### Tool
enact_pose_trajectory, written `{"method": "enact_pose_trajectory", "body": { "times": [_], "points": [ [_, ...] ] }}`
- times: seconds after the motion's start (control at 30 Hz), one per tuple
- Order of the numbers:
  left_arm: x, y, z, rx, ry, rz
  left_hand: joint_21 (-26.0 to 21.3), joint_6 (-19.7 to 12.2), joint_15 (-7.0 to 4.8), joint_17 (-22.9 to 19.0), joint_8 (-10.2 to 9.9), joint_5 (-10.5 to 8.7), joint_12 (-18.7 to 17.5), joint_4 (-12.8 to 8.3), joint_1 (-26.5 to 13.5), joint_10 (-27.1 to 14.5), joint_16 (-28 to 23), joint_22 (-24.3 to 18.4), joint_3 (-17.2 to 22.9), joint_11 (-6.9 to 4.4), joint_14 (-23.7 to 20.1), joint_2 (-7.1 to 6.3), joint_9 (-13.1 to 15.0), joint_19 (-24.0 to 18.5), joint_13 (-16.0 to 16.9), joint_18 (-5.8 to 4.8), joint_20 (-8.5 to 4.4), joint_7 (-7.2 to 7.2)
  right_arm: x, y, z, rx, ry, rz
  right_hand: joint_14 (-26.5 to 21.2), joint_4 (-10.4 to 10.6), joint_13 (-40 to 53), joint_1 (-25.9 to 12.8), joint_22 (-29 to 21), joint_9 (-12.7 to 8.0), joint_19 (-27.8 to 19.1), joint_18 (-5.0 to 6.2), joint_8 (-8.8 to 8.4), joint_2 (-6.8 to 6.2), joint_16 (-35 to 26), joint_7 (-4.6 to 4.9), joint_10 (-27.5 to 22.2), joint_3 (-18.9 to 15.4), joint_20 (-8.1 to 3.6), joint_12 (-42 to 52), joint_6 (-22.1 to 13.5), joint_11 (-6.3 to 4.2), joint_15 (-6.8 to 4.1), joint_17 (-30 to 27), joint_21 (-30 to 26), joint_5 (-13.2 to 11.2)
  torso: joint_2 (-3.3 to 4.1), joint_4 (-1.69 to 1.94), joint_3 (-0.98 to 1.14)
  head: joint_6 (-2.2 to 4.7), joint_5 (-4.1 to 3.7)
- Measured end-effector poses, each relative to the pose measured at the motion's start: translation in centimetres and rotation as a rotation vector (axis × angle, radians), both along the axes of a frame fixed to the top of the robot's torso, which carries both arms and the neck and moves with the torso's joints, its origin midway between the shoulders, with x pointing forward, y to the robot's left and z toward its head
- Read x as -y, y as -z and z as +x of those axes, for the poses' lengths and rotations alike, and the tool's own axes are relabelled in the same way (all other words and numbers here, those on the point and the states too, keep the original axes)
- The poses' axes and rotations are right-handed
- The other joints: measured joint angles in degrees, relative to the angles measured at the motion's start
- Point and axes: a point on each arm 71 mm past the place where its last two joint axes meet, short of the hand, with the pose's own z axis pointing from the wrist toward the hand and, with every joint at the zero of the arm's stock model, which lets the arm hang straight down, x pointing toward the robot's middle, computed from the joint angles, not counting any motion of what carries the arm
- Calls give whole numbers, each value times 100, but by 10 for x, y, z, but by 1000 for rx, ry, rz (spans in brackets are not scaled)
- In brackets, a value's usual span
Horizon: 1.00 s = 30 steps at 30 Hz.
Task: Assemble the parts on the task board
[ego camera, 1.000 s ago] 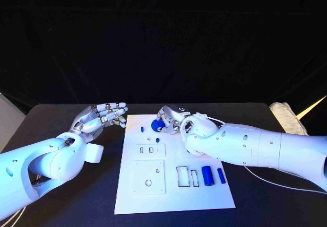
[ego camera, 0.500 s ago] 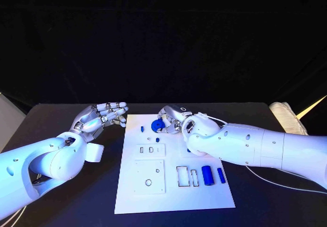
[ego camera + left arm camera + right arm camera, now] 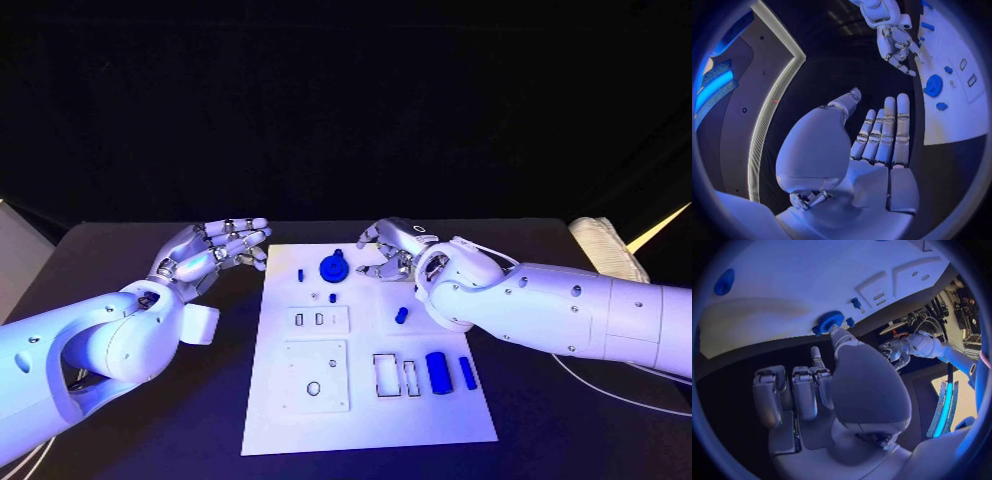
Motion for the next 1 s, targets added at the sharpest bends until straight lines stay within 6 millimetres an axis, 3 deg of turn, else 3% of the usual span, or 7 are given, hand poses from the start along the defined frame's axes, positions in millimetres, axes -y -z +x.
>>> {"method": "enact_pose_trajectory", "body": {
  "times": [0.23, 0.4, 1.0],
  "points": [
    [2, 0, 0, 0, 3, -1, 0, 0, 0, -4, 0, 0, 0, 0, 0, 0, 0, 5, 0, 0, 0, 0, 0, 0, 0, 0, 0, 0, -11, 0, 0, -25, -22, 24, 0, 14, 0, -1, -1, -5, 0, 0, 0, 47, 0, 0, 0, 82, 0, 0, 0, 0, 0, 0, 0, 105, 0, -10, 10, 13, 9],
    [2, 0, 1, 0, 4, -1, 0, 0, 0, -4, 0, 0, 0, 0, 0, 0, 0, 4, 0, 0, 0, 0, -1, 0, 0, 0, 0, 0, -22, 2, 2, -48, -38, 27, 0, 16, 0, -22, -1, -35, 0, 0, -24, 68, 0, 0, 0, 159, 0, 0, 0, 0, 0, -1, 0, 251, 1, -3, 7, 18, 9],
    [4, 0, 1, -2, 10, -2, 0, 0, 0, -4, 0, 0, 0, 0, 0, 0, 0, 3, 0, 0, 0, 0, -1, 0, 0, 0, 0, 0, -48, 15, 13, -116, -61, -21, 0, 16, -1, -98, -2, -103, 0, 0, -68, 143, 0, -3, -1, 284, -1, -1, -61, -1, 0, 4, 0, 412, 13, -8, 0, -6, 46]
  ]
}}
